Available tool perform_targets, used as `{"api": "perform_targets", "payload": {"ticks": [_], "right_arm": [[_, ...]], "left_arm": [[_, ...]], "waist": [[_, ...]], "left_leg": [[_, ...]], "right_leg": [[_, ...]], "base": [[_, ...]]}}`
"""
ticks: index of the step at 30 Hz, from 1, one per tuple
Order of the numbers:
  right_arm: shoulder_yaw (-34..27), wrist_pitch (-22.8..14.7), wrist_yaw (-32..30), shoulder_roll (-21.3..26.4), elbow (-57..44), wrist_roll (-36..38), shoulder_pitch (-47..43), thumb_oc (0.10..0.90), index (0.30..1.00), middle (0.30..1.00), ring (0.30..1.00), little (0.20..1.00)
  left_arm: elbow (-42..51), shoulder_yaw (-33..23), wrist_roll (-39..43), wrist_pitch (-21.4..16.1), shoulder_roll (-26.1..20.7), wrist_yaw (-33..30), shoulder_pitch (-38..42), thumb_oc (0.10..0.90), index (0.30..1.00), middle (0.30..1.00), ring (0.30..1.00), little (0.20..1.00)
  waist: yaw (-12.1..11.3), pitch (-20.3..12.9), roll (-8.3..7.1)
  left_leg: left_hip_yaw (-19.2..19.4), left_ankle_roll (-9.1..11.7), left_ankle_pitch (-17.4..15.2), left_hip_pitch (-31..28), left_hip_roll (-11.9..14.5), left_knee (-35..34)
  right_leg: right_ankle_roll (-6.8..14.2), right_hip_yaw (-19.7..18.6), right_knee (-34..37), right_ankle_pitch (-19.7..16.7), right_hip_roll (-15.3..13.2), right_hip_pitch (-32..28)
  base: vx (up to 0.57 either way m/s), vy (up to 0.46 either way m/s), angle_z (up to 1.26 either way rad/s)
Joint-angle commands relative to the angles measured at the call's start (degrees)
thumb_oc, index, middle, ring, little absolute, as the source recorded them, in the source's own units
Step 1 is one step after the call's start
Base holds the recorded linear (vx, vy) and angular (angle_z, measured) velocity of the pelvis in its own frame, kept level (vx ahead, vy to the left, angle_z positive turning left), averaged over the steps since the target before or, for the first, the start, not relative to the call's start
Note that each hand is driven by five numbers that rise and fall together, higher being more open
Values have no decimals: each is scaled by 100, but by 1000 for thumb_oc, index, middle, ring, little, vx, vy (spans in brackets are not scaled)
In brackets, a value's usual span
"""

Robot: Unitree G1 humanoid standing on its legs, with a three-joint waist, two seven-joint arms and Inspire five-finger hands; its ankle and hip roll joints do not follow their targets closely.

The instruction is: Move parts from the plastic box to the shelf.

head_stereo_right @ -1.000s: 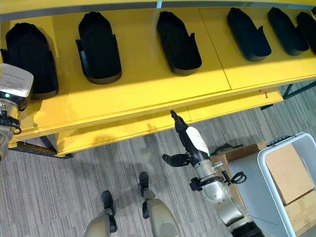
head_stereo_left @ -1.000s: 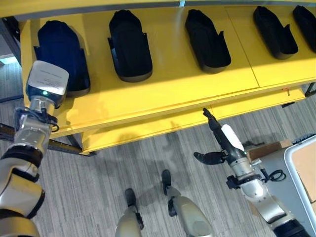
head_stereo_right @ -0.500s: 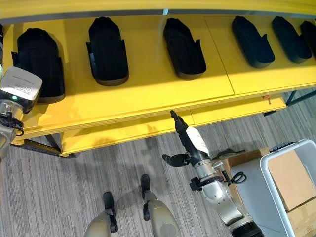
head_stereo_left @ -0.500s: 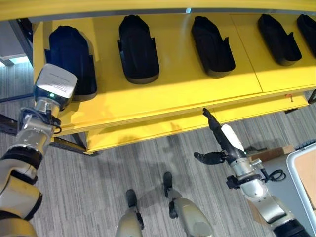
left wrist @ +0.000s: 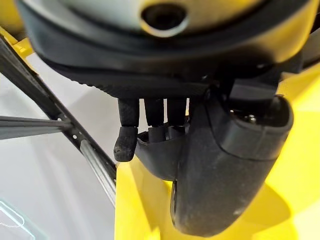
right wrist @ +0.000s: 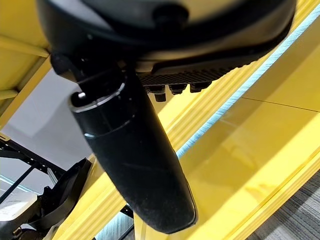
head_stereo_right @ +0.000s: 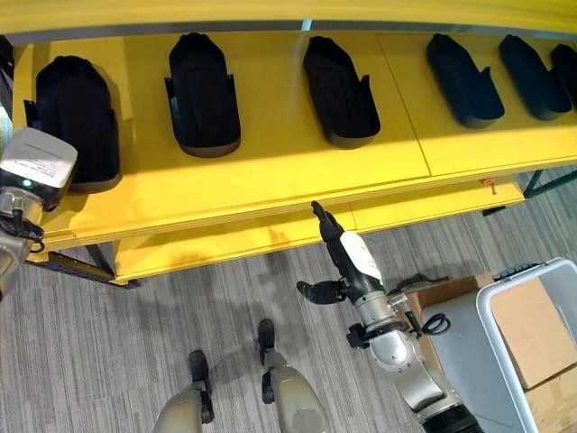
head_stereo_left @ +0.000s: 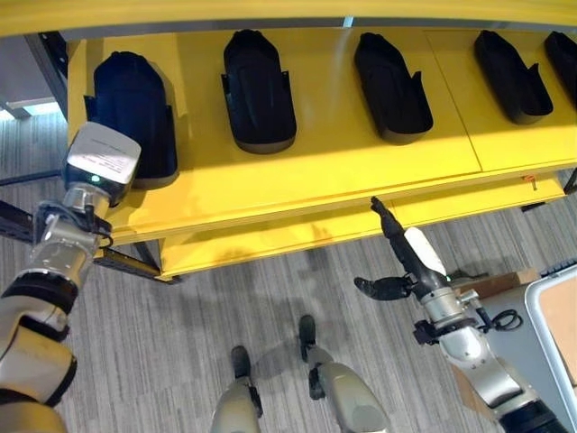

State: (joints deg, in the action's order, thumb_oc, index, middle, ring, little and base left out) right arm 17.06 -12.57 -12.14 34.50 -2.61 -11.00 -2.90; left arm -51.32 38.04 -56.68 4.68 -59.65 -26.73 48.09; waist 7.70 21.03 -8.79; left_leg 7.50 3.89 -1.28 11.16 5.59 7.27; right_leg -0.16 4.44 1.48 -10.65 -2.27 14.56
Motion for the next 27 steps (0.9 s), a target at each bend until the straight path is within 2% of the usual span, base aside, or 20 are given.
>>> {"api": "perform_targets", "payload": {"ticks": [1,17,27], "right_arm": [[-675,-317,-157,184,-673,186,-281,900,1000,1000,1000,1000],[-857,-222,-74,214,-707,99,-208,900,1000,1000,1000,1000],[-884,-234,-68,226,-721,128,-221,900,1000,1000,1000,1000]], "left_arm": [[-359,-237,13,144,-108,319,-253,400,300,300,300,300],[-101,-632,30,159,-398,373,-615,400,300,300,300,300],[-509,-676,115,130,-389,406,-718,400,300,300,300,300]], "waist": [[-115,-248,-84],[-188,-262,-66],[-185,-264,-87]], "left_leg": [[-11,-141,-542,213,118,734],[-72,-133,-530,296,99,773],[-55,-144,-537,334,96,808]], "right_leg": [[861,-67,-605,619,-758,-301],[843,-15,-571,623,-774,-323],[846,-50,-536,574,-765,-313]], "base": [[0,0,0],[0,1,0],[1,2,1]]}}
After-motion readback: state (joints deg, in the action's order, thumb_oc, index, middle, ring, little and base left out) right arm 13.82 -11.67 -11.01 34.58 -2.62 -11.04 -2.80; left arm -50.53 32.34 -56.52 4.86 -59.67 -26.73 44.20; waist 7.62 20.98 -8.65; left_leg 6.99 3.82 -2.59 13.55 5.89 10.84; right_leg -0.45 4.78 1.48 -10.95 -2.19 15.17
